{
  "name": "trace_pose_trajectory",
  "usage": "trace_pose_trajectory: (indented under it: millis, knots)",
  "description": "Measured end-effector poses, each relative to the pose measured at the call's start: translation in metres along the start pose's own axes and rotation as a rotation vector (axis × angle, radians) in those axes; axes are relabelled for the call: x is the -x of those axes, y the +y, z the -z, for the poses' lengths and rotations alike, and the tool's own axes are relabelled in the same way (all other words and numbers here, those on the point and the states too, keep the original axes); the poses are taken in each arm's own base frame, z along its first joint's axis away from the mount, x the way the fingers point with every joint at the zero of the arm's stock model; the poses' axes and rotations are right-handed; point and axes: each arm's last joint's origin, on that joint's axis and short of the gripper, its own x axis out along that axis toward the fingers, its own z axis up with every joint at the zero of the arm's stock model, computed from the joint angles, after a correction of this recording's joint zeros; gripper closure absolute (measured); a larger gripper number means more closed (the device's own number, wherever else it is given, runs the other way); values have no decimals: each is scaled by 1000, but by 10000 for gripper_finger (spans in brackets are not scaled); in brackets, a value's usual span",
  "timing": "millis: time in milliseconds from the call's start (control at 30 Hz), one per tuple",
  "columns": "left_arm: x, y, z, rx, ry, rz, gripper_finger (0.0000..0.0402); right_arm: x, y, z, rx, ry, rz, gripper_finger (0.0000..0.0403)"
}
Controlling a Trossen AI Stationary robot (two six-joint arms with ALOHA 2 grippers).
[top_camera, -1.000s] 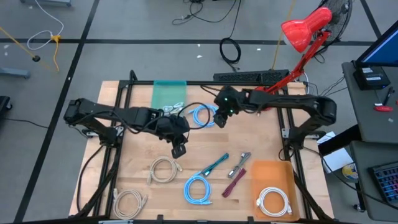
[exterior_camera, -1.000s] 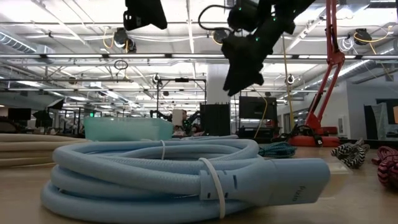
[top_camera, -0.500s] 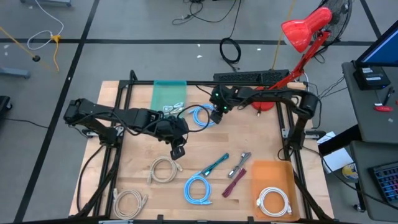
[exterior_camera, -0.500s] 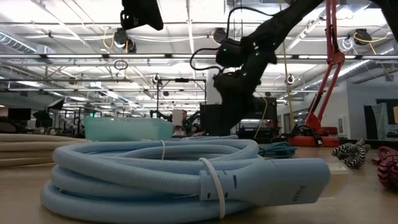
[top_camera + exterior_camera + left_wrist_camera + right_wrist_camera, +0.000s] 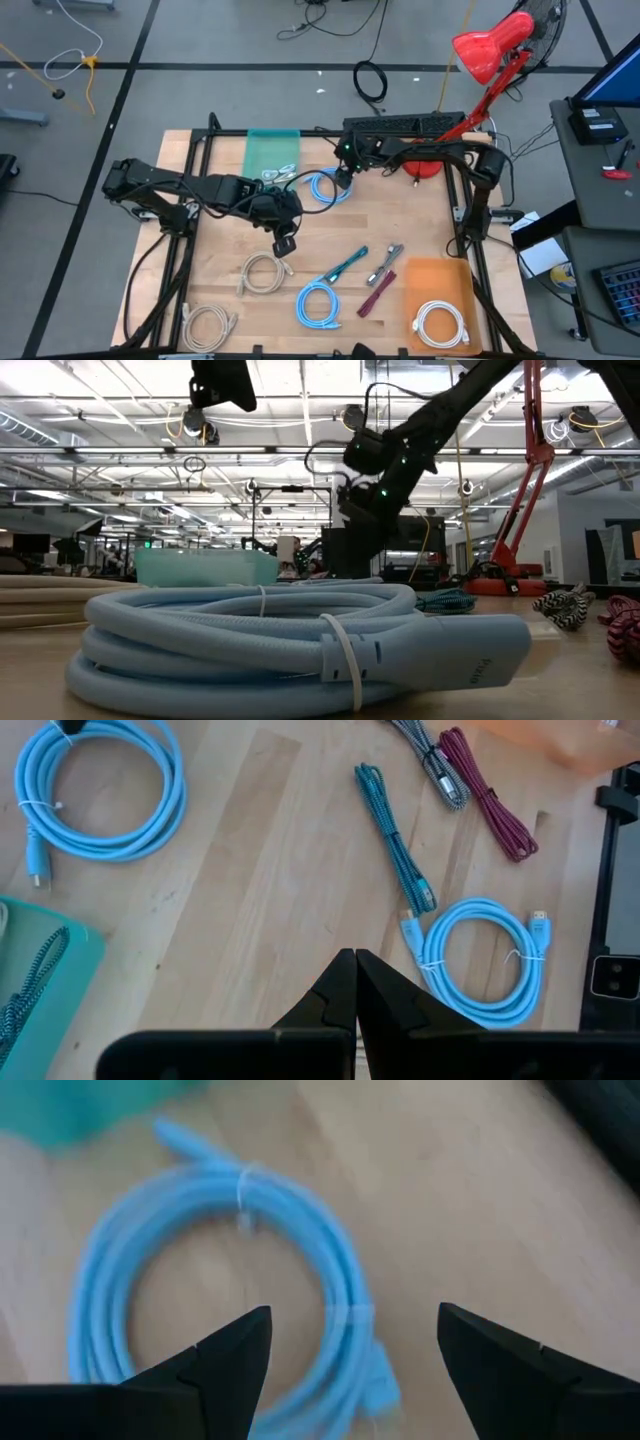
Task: Pick & Place USB Port
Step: Put the top blue HDMI cable into the orange bin
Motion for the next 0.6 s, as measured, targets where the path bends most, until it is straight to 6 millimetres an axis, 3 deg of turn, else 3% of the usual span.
trace_pose_trajectory:
  millis: [233, 400, 600]
  knots:
    - [0, -2, 1, 4, 1, 4, 396, -34, -5, 17, -50, 107, -11, 129]
    - [0, -2, 1, 11, 3, 4, 396, -45, -3, 25, -44, 165, -6, 142]
    - [0, -2, 2, 12, 7, 1, 396, -45, 6, 31, -54, 217, 33, 220]
